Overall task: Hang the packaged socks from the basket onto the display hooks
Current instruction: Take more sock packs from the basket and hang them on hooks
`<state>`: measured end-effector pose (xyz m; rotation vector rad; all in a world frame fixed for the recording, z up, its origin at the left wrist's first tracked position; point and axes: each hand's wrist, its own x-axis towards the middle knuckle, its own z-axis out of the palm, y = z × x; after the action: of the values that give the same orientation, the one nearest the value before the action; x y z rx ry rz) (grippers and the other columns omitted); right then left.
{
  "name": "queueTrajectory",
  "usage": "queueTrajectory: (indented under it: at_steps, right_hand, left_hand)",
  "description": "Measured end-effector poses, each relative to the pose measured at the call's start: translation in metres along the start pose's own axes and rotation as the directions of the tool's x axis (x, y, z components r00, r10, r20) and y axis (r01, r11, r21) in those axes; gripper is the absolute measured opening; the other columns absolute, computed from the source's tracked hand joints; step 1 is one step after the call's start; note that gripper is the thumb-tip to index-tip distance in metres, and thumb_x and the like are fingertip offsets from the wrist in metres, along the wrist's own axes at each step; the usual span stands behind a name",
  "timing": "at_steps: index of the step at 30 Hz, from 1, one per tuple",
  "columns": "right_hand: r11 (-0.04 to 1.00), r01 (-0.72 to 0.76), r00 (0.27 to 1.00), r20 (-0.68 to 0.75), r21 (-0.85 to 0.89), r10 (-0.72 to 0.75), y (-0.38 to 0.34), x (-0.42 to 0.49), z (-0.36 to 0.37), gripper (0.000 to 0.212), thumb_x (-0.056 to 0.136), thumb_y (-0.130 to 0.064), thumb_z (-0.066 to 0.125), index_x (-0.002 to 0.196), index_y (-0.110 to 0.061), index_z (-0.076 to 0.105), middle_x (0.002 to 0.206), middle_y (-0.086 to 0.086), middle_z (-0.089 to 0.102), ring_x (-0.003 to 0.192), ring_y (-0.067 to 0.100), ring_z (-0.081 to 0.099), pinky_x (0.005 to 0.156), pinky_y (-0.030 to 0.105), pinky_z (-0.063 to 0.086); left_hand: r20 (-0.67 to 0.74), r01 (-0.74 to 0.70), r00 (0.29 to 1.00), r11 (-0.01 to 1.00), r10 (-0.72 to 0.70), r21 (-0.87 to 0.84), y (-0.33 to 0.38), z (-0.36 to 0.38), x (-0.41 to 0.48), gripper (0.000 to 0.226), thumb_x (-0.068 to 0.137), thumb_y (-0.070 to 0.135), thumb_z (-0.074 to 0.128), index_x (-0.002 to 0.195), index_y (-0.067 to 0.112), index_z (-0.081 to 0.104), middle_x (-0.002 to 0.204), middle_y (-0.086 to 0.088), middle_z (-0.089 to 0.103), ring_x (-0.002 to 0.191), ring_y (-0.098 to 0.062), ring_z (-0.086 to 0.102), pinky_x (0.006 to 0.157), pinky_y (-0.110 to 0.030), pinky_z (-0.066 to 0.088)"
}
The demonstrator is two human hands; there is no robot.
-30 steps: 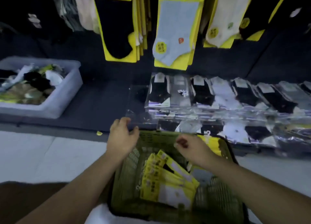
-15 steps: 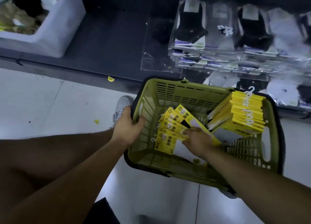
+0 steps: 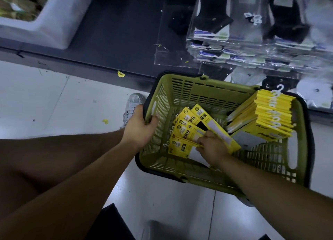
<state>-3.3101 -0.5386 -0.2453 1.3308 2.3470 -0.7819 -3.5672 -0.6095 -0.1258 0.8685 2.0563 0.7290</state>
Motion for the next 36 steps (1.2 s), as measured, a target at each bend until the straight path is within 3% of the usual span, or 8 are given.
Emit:
queueTrajectory:
  at_steps: [6,10,13,17,20,25,31,36]
  right_hand:
    - [0.982,0.041,0.999,-0.009,0.185,-0.04,0.002,-0.009,-0.038,0.017,0.099,-0.03,0.055,0.099,-0.012,0.059,0.087,0.009,0.06,0.08,0.029,0.056,0.066,0.039,0.045]
    - [0.82,0.051,0.982,-0.179,0.57,0.063,-0.016,-0.014,-0.088,0.019,0.097,-0.025,0.062,0.086,-0.01,0.056,0.073,0.014,0.057,0.058,0.016,0.049,0.053,0.028,0.037]
    - [0.574,0.105,0.973,-0.204,0.812,0.112,-0.042,-0.019,-0.122,0.012,0.096,-0.019,0.064,0.09,-0.008,0.065,0.082,0.011,0.071,0.071,0.016,0.065,0.067,0.03,0.048]
    - [0.361,0.132,0.991,-0.121,0.923,-0.054,-0.073,-0.019,-0.14,0.007,0.094,-0.017,0.067,0.093,-0.017,0.074,0.095,0.003,0.078,0.087,0.017,0.073,0.075,0.029,0.057]
    - [0.223,0.035,0.999,-0.035,0.974,-0.004,-0.069,-0.009,-0.13,0.01,0.094,-0.025,0.068,0.094,-0.02,0.077,0.094,0.001,0.076,0.082,0.015,0.067,0.065,0.026,0.053]
    - [0.873,-0.075,0.986,-0.093,0.482,0.136,-0.014,0.007,-0.077,0.019,0.094,-0.027,0.068,0.109,-0.016,0.073,0.11,0.002,0.073,0.098,0.016,0.065,0.075,0.021,0.042]
    - [0.99,-0.1,0.995,-0.005,0.103,0.101,0.006,0.014,-0.024,0.05,0.094,-0.041,0.065,0.137,-0.017,0.054,0.137,0.011,0.055,0.121,0.032,0.053,0.092,0.042,0.05]
    - [0.995,-0.09,0.993,-0.078,0.049,0.094,0.007,0.021,-0.013,0.055,0.09,-0.043,0.068,0.137,-0.018,0.052,0.134,0.011,0.055,0.123,0.034,0.048,0.092,0.042,0.049]
  left_hand:
    - [0.03,-0.002,1.0,1.0,0.002,0.02,-0.002,-0.002,0.001,0.047,0.101,0.032,0.069,0.14,0.018,0.046,0.125,-0.003,0.068,0.118,-0.027,0.066,0.106,-0.053,0.055]
    - [-0.281,-0.259,0.909,0.945,0.309,0.203,0.002,-0.001,-0.005,0.049,0.095,0.024,0.074,0.136,0.009,0.051,0.137,-0.013,0.048,0.127,-0.017,0.044,0.108,-0.031,0.041]
    - [-0.271,-0.225,0.94,0.974,0.207,-0.034,0.025,-0.001,-0.009,0.032,0.096,0.037,0.074,0.118,0.026,0.054,0.121,0.002,0.057,0.108,0.001,0.057,0.093,-0.022,0.048]
    - [0.124,0.031,0.991,0.845,0.041,-0.533,0.05,0.006,-0.018,0.029,0.106,0.028,0.066,0.127,0.009,0.068,0.126,-0.009,0.077,0.116,-0.027,0.074,0.102,-0.049,0.058]
    - [0.128,0.057,0.991,0.8,0.025,-0.598,0.049,-0.004,-0.019,0.023,0.109,0.015,0.057,0.127,0.011,0.071,0.128,-0.011,0.077,0.118,-0.033,0.074,0.106,-0.055,0.056]
    - [0.149,0.169,0.984,0.731,-0.093,-0.661,0.036,-0.031,-0.013,0.026,0.107,0.023,0.064,0.13,0.016,0.072,0.126,-0.01,0.078,0.116,-0.038,0.075,0.104,-0.067,0.053]
    - [0.17,0.19,0.98,0.744,-0.103,-0.641,0.032,-0.029,-0.009,0.027,0.107,0.025,0.064,0.133,0.018,0.07,0.126,-0.008,0.078,0.113,-0.036,0.077,0.1,-0.068,0.056]
    - [0.144,0.179,0.983,0.771,-0.114,-0.611,0.036,-0.024,-0.005,0.027,0.107,0.021,0.063,0.133,0.016,0.068,0.126,-0.009,0.078,0.115,-0.036,0.075,0.103,-0.066,0.055]
